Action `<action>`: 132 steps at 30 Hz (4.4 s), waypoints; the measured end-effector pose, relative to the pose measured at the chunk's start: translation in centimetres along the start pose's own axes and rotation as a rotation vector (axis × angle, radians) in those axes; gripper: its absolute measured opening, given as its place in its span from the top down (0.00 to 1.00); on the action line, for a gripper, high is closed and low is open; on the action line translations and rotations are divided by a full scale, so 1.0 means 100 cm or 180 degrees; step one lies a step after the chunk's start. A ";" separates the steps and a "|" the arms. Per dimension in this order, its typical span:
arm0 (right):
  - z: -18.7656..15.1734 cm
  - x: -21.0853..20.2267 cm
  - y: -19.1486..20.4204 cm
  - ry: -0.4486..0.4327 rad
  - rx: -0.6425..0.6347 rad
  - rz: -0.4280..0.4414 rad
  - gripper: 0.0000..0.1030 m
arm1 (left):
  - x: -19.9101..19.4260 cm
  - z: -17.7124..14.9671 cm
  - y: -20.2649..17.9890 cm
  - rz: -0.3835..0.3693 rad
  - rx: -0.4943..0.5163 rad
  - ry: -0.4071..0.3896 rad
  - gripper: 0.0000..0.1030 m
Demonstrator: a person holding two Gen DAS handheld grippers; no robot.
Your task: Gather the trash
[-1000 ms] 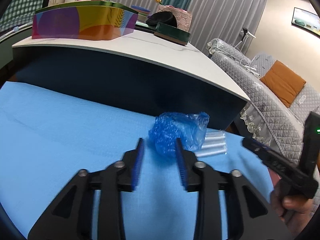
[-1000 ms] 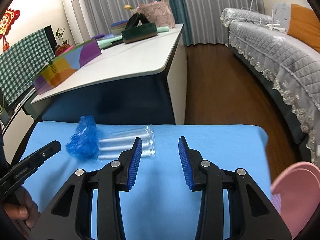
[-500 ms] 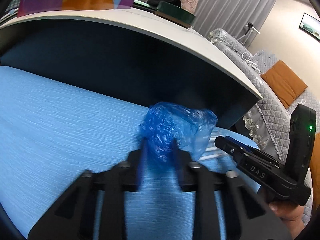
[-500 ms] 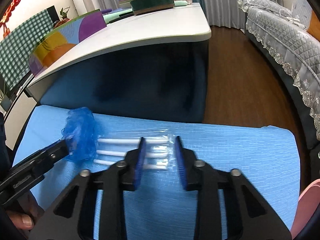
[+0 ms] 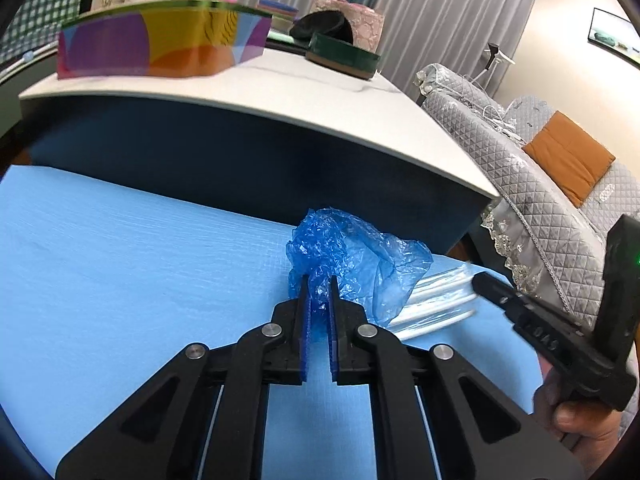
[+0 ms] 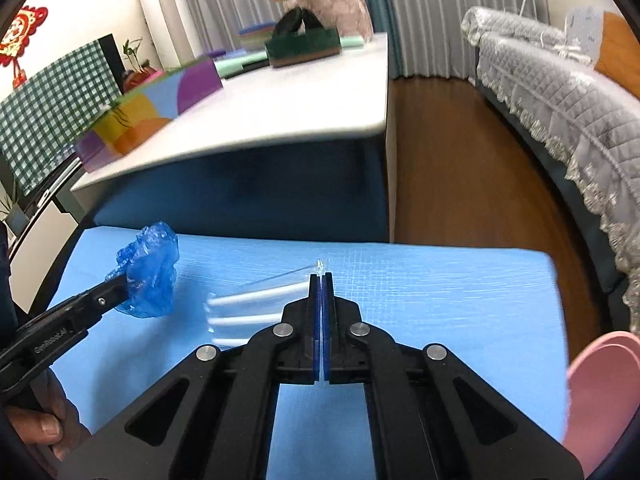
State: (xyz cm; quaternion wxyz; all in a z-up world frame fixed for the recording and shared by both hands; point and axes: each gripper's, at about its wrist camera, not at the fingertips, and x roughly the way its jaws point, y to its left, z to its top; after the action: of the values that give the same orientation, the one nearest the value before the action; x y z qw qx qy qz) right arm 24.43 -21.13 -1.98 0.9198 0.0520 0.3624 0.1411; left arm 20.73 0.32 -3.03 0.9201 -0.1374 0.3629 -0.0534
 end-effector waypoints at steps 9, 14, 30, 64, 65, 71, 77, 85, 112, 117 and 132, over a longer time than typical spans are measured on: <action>-0.008 -0.081 0.005 -0.0267 -0.0072 -0.0132 0.99 | -0.059 -0.006 -0.013 -0.0030 0.0186 -0.0180 0.93; -0.021 -0.133 0.002 -0.0402 -0.0097 -0.0224 0.99 | -0.087 -0.014 -0.022 -0.0086 0.0279 -0.0236 0.93; -0.033 -0.246 -0.028 -0.0683 -0.0202 -0.0515 0.99 | -0.126 -0.042 -0.077 -0.0359 0.0593 -0.0279 0.93; -0.076 -0.272 -0.181 -0.0858 0.0529 -0.1443 0.99 | -0.066 -0.101 -0.214 -0.0957 0.1263 -0.0032 0.93; -0.076 -0.271 -0.183 -0.0849 0.0548 -0.1453 0.99 | -0.065 -0.101 -0.217 -0.0977 0.1269 -0.0026 0.93; -0.076 -0.260 -0.193 -0.0791 0.0591 -0.1489 0.99 | -0.054 -0.100 -0.238 -0.1075 0.1333 0.0007 0.93; -0.074 -0.249 -0.198 -0.0718 0.0594 -0.1565 0.99 | -0.036 -0.100 -0.256 -0.1150 0.1381 0.0088 0.93; -0.078 -0.232 -0.209 -0.0499 0.0529 -0.1732 0.92 | -0.011 -0.101 -0.278 -0.1241 0.1484 0.0268 0.84; -0.080 -0.281 -0.151 -0.0760 0.0586 -0.1399 0.05 | -0.150 -0.069 -0.205 -0.0860 0.1327 -0.0178 0.08; -0.095 -0.295 -0.109 -0.0838 0.0519 -0.1258 0.05 | -0.186 -0.080 -0.173 -0.0816 0.1278 -0.0180 0.08; -0.177 -0.322 0.007 -0.0771 0.0352 -0.1101 0.05 | -0.247 -0.157 -0.089 -0.0366 0.0908 -0.0161 0.08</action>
State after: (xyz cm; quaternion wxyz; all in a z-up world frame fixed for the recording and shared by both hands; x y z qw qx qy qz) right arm -10.19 -30.14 6.21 0.9629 0.0561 0.2599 -0.0463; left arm -8.02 -6.68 4.77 0.9345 -0.0271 0.3199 -0.1535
